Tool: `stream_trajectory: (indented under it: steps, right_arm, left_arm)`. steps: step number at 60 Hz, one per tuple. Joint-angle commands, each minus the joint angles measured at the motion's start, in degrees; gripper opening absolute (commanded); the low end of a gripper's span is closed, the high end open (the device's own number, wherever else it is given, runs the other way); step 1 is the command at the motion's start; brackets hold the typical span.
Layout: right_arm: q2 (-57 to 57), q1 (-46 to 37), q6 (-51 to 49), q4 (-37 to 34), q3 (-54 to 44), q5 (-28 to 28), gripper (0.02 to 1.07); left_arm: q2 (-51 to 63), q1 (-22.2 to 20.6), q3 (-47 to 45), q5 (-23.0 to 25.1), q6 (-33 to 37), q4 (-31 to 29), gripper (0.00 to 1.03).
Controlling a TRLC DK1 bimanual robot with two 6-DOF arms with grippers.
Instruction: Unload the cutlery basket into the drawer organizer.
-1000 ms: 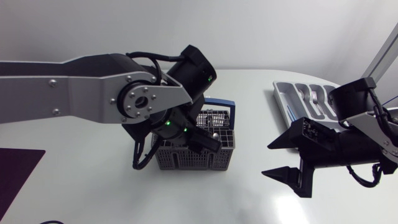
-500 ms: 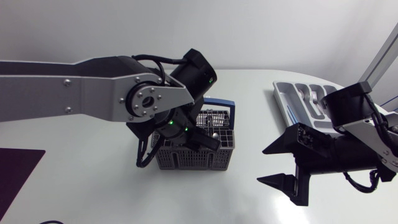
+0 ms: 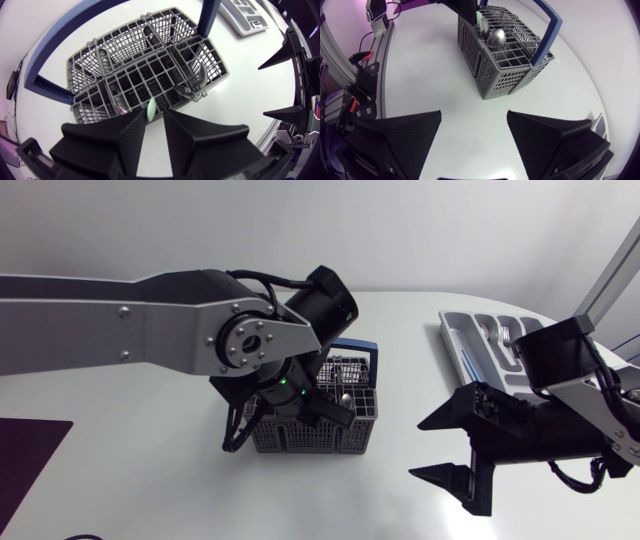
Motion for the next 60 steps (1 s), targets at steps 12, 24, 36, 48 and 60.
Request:
stream_trajectory:
  steps: [12, 24, 36, 48, 60]
  right_arm:
    - [-1.4, 0.6, 1.4, 0.3, -2.2, 0.4, 0.97]
    - [-2.0, 1.0, 1.5, 0.3, -2.2, 0.5, 0.97]
    - [-2.5, 1.3, 1.6, 0.2, -2.5, 0.7, 0.97]
    - [-3.1, 1.5, 1.5, -0.1, -2.5, 0.9, 0.97]
    - [-3.9, 1.7, 1.6, -0.6, -2.6, 1.2, 0.97]
  left_arm:
    - [1.4, -0.6, 1.1, -0.9, -0.9, -0.9, 0.23]
    - [1.0, -0.6, 0.9, -0.9, -0.9, -0.8, 0.14]
    - [-0.6, -0.6, -0.2, -0.9, -0.8, -0.8, 0.09]
    - [-2.9, -0.6, -0.6, -0.9, -0.9, -0.7, 0.06]
    - [-5.5, -0.6, -1.5, -0.6, -0.9, -0.7, 0.06]
